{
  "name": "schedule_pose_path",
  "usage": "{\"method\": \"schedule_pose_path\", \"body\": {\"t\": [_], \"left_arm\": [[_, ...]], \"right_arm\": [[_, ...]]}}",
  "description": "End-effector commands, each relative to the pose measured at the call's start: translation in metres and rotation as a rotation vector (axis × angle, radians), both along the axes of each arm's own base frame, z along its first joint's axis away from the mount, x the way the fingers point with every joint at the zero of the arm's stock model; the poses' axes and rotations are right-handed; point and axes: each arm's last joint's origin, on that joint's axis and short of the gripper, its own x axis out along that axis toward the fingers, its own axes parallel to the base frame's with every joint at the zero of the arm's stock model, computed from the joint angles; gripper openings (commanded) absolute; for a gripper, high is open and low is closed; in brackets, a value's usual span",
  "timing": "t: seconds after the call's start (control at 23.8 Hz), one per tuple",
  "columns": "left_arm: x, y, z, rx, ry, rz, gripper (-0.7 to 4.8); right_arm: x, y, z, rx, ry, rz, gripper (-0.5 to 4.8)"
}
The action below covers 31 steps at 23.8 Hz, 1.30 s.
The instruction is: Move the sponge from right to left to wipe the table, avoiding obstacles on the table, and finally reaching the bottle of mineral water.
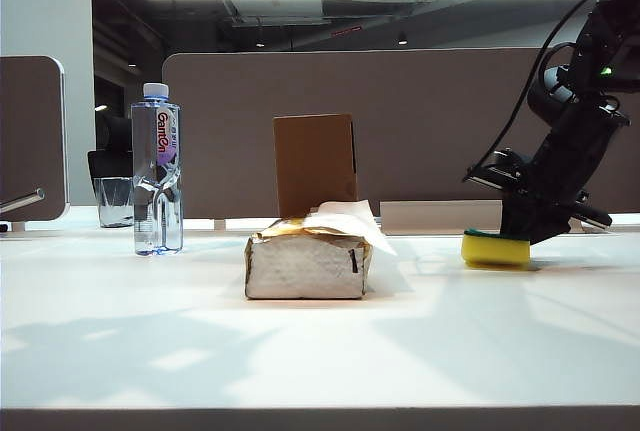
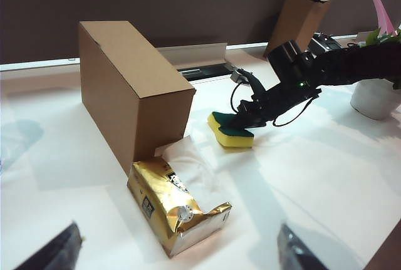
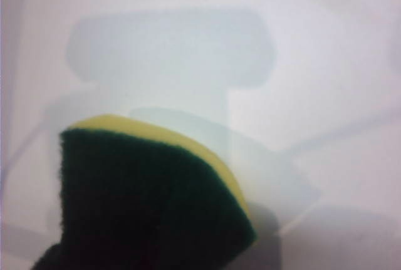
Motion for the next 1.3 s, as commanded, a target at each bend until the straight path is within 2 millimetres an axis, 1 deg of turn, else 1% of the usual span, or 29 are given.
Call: {"method": "schedule_pose_path", "body": {"t": [0.04,0.17,0.5,0.84,0.97,1.13,1.3], "left_arm": [[-0.001,0.000,0.003,0.028,-0.044,-0.011,4.04],[-0.001,0.000,0.003,0.035,-0.050,-0.013,4.04],[-0.001,0.000,0.002,0.034,-0.034,-0.014,4.04],[-0.001,0.000,0.001,0.035,-0.029,-0.014,4.04],[-0.001,0.000,0.001,0.035,-0.029,-0.014,4.04],[-0.001,0.000,0.001,0.035,-0.030,-0.014,4.04],[-0.001,0.000,0.001,0.035,-0.030,-0.014,4.04]], "right_arm": [[-0.010,-0.003,-0.014,-0.041,0.129,-0.012,-0.09],[-0.013,-0.003,-0.014,-0.055,0.149,0.013,-0.09],[-0.016,-0.003,-0.013,-0.057,0.175,0.016,-0.09],[-0.021,-0.003,0.009,-0.069,0.134,0.023,-0.09],[-0.023,-0.003,0.012,-0.072,0.136,0.022,-0.09],[-0.030,-0.004,0.006,-0.072,0.141,0.022,-0.09],[-0.054,-0.005,-0.009,-0.069,0.117,0.018,-0.09]]}}
